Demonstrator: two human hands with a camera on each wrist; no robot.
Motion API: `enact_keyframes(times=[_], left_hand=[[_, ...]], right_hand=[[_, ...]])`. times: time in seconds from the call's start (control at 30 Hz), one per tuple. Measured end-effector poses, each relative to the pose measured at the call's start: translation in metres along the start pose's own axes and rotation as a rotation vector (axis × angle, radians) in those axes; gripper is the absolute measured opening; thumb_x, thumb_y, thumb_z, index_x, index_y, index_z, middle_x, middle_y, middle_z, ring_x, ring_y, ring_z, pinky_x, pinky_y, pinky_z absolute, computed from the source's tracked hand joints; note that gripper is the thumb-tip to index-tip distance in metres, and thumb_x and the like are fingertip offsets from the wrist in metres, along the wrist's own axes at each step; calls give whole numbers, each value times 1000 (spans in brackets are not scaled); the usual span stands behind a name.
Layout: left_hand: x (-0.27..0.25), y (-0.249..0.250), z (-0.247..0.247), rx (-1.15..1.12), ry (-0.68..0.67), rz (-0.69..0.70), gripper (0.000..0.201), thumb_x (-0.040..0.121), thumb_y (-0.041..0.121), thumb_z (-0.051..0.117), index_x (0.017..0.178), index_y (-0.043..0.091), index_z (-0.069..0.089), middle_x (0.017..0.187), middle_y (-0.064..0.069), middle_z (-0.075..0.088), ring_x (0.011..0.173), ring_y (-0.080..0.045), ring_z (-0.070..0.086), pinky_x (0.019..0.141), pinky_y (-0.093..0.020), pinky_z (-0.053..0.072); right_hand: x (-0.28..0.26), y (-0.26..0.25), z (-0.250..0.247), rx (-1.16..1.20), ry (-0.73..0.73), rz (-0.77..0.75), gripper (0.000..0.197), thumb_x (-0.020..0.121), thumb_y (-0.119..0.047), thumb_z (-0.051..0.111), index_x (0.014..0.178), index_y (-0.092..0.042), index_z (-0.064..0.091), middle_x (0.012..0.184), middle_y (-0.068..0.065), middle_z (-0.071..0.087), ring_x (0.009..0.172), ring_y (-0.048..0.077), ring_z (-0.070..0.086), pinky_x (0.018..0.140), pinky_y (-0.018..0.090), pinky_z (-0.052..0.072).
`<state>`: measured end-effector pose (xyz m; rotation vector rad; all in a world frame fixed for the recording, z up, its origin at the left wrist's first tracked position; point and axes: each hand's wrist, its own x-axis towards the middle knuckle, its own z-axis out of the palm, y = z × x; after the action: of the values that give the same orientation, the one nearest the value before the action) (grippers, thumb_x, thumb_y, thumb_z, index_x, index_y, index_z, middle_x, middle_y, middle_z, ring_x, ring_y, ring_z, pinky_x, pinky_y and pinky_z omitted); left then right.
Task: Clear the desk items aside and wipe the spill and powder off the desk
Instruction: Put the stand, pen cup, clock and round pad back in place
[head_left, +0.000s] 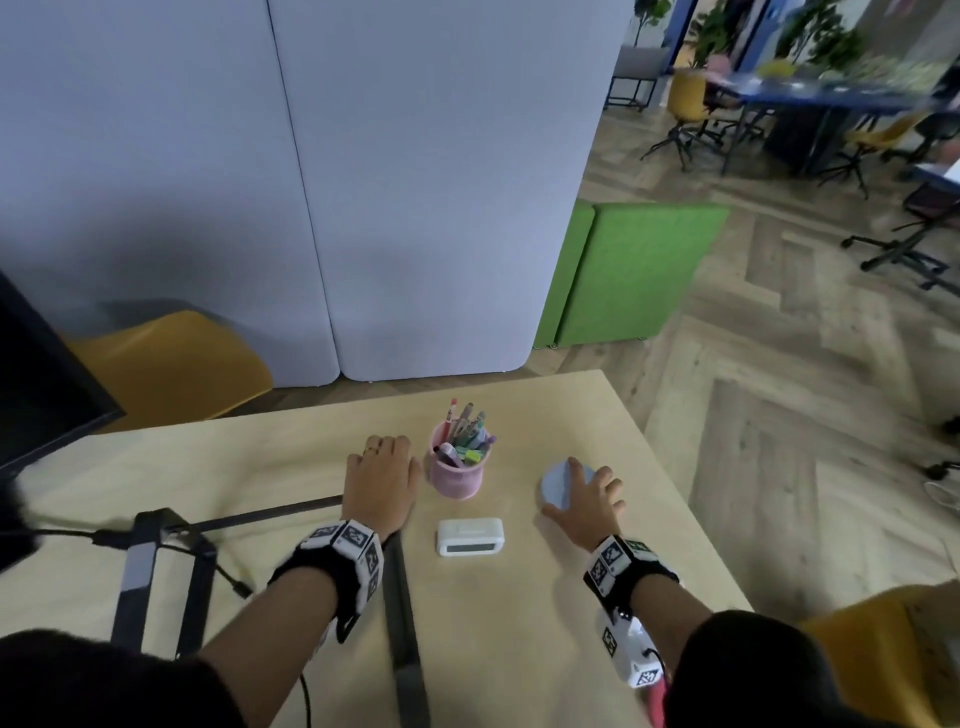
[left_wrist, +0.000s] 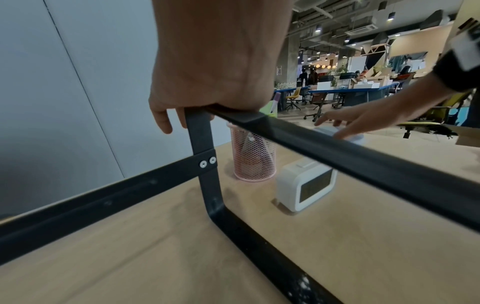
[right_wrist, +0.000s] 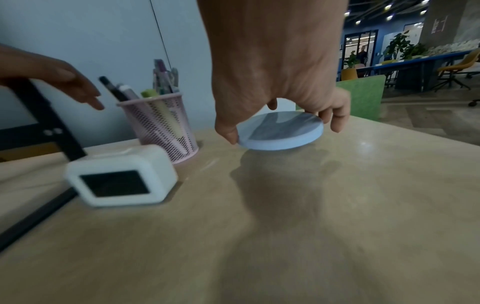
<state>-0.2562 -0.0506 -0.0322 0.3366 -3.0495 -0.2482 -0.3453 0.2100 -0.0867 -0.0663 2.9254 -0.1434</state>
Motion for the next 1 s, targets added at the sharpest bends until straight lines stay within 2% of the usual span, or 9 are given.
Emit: enact_keyframes(times=[0.1,0.17,0.3,0.47,0.67,0.87,1.0], left_hand=[[-14,4,-1,-16,-39,31,31,89,25,43,107,5,58,108,-14,61,103,-32,56,76,-41,47],[-20,5,-1,-11,-59,42,35,91,24,46,119,3,51,123,-15,54,115,-31,49,85,-42,43],[-31,7,-2,9,-68,65,46,93,24,45,133,2,39,139,-15,42,129,-28,39,97,-42,37],[-37,7,0,66,-84,74,47,96,26,40,137,5,32,147,-12,30,136,-27,29,104,-42,32],[-41,7,1,93,-81,86,47,95,26,39,138,6,30,150,-11,27,142,-25,20,107,-42,30],[-45,5,-3,115,-144,114,53,99,30,33,145,8,20,157,-9,12,147,-25,3,113,-44,21],[-53,-4,-2,146,-169,182,55,99,33,27,147,10,17,159,-4,5,147,-24,-5,116,-44,17]], right_hand=[[-34,8,12,40,-30,-7,83,78,-56,60,143,-22,22,130,20,30,116,37,35,92,47,42],[-52,12,17,48,-33,4,84,77,-55,61,143,-21,22,129,20,31,115,38,36,91,46,41],[-77,16,24,61,-40,13,84,78,-54,62,144,-20,22,129,21,31,115,38,36,93,46,39],[-92,13,28,64,-34,-2,85,77,-54,63,143,-19,22,129,21,31,113,37,37,90,44,39],[-100,6,41,48,-76,-18,85,77,-53,63,143,-19,21,132,20,29,116,37,36,91,42,39],[-98,5,47,46,-136,9,85,77,-52,64,143,-21,21,136,18,25,120,36,34,95,42,37],[-99,3,41,42,-176,37,88,77,-54,62,144,-21,16,140,18,23,125,38,31,104,48,30]])
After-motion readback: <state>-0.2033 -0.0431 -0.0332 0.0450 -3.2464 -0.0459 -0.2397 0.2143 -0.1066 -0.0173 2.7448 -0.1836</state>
